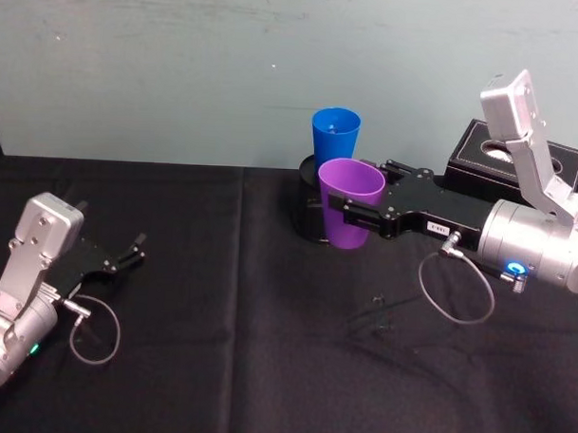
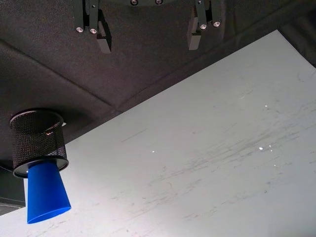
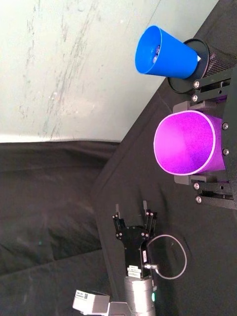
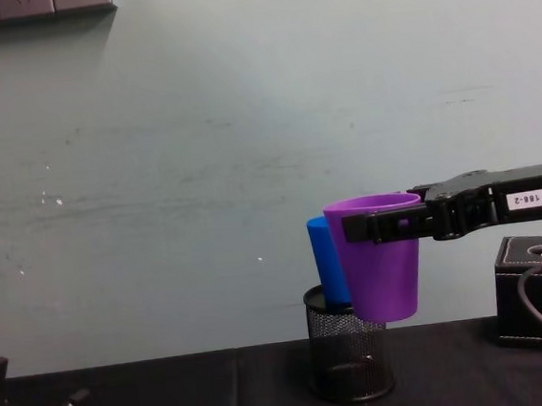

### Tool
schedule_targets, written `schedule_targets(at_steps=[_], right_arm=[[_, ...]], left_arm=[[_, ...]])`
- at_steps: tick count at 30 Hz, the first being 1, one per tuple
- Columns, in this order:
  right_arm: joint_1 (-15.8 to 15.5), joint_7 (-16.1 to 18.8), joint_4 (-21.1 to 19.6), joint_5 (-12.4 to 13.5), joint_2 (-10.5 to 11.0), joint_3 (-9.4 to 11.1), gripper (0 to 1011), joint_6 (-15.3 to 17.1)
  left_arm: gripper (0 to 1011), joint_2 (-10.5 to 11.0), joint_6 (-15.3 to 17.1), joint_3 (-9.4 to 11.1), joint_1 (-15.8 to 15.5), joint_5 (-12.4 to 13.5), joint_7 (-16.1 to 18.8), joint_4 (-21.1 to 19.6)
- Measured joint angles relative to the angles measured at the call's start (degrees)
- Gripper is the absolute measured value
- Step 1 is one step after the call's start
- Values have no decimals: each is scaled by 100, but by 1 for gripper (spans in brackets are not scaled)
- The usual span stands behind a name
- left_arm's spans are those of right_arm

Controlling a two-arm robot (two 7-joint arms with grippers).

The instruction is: Pick up one cup with a gripper and tap it against the other cup.

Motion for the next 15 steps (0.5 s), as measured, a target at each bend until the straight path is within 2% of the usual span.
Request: schedule_targets(at_steps=[15], right_arm=[[0, 0, 0, 0, 0, 0, 718, 0]], left_arm=[[1011, 0, 0, 0, 0, 0, 0, 0]])
